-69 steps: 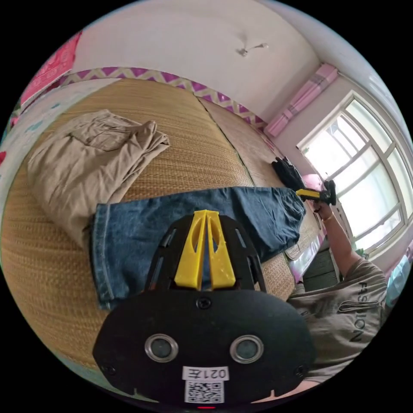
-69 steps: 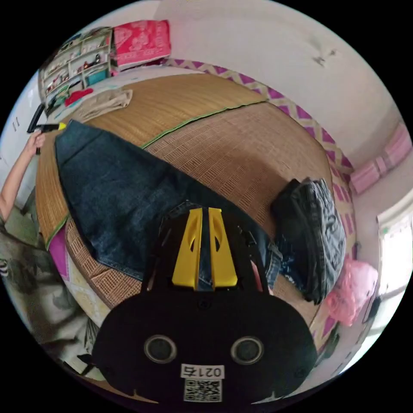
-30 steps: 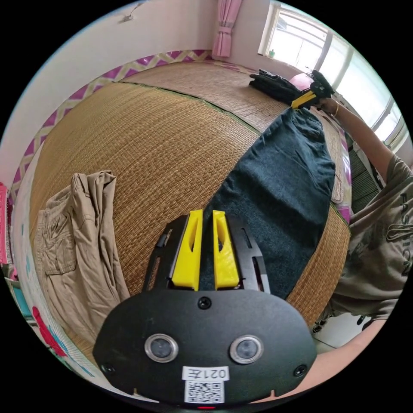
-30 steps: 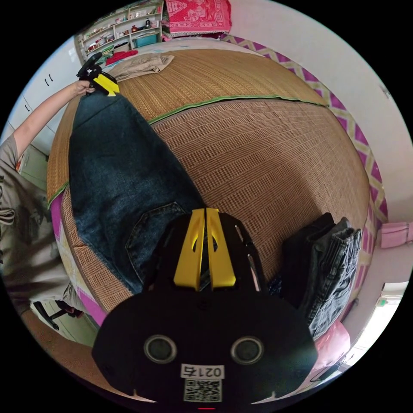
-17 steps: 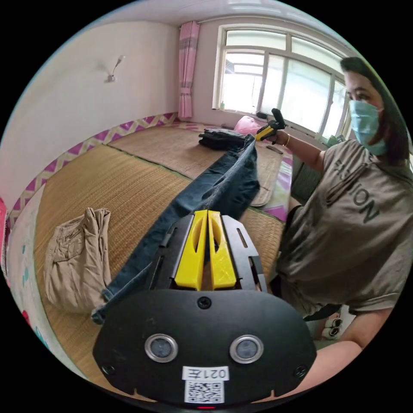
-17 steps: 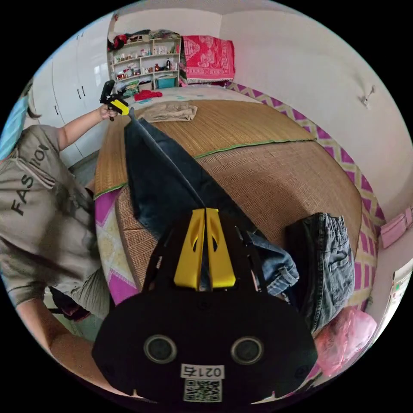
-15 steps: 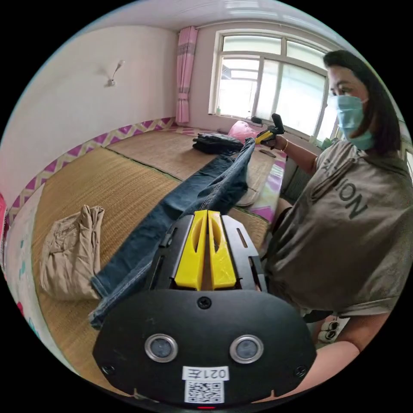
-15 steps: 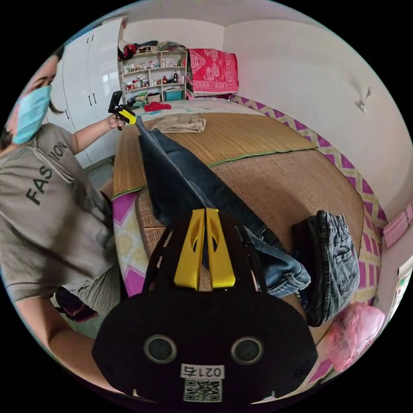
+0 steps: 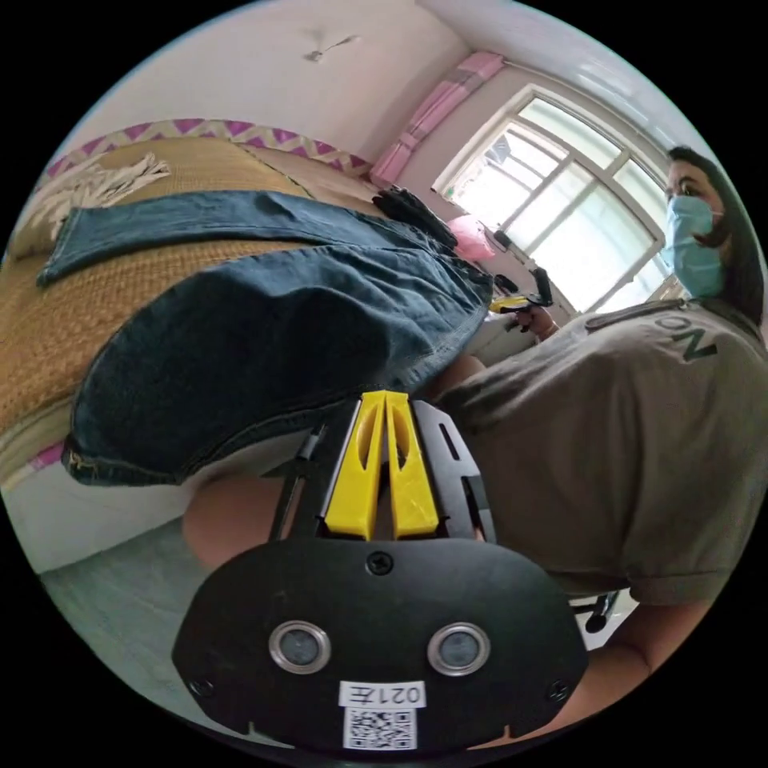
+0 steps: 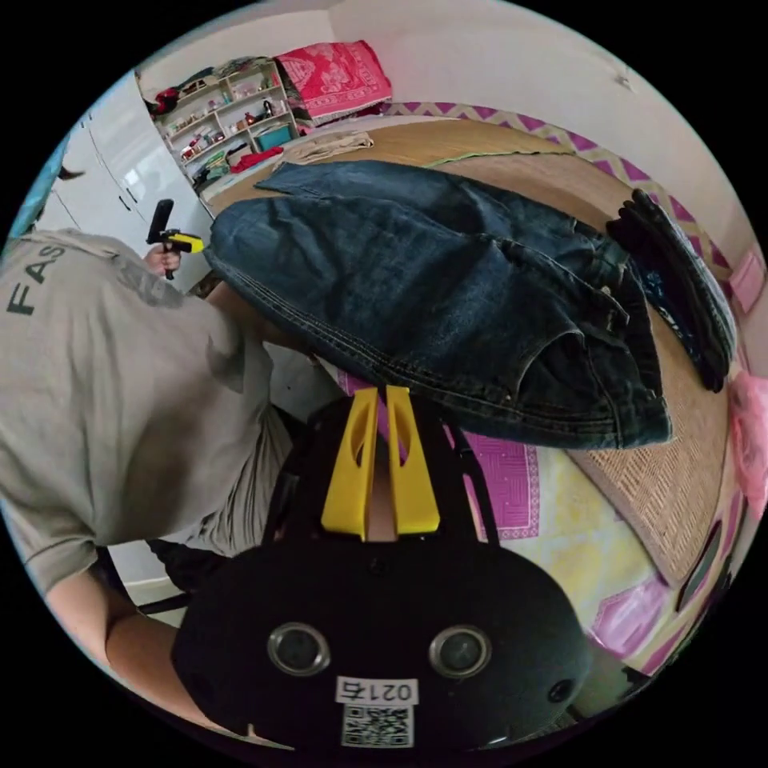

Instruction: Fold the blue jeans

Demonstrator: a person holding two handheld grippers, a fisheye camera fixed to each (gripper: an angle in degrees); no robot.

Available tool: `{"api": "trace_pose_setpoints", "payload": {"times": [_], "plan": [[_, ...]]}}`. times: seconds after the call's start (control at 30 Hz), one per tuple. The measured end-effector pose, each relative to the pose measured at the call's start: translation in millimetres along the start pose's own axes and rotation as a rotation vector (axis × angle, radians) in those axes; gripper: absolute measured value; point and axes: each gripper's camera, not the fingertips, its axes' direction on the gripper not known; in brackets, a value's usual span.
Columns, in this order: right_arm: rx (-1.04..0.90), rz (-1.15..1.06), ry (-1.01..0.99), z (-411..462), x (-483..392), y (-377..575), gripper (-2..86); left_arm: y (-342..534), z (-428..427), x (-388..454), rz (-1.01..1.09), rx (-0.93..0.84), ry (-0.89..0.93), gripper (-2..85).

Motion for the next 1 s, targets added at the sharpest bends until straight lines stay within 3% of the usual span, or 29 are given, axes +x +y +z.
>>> {"api": "trace_pose_setpoints", "payload": {"times": [0.1,0.2,0.33,0.53,0.67,0.83,1.0], "plan": [[0.149,-0.027,-0.011,-56.6,12.9,-2.0,4.0,-11.2,-60.4,3.2,0.062,0.150,-0.025,-0.7],[0.260,-0.079,0.052,-92.7,26.8,-35.0,6.8,-64.3,-88.3,1.8,0.119,0.153,-0.232,0.1],[0.175,-0.200,0.160,-60.0,63.9,-140.9,8.3,-175.3,-72.9,-53.5,0.127,0.094,-0.414,4.1],[-0.039,-0.201,0.124,18.7,178.4,-288.1,9.3,-288.2,-24.1,-188.9,0.046,-0.097,-0.384,10.6],[-0.166,-0.178,0.172,54.1,235.5,-337.9,12.9,-325.4,-15.4,-225.8,0.076,-0.130,-0.433,12.1],[-0.368,-0.238,0.042,94.4,269.1,-376.7,6.3,-349.4,12.0,-252.1,0.114,-0.228,-0.472,7.4],[-0.369,-0.318,0.102,83.3,247.9,-383.8,0.8,-376.8,22.9,-257.3,0.069,-0.242,-0.453,-0.2]]}}
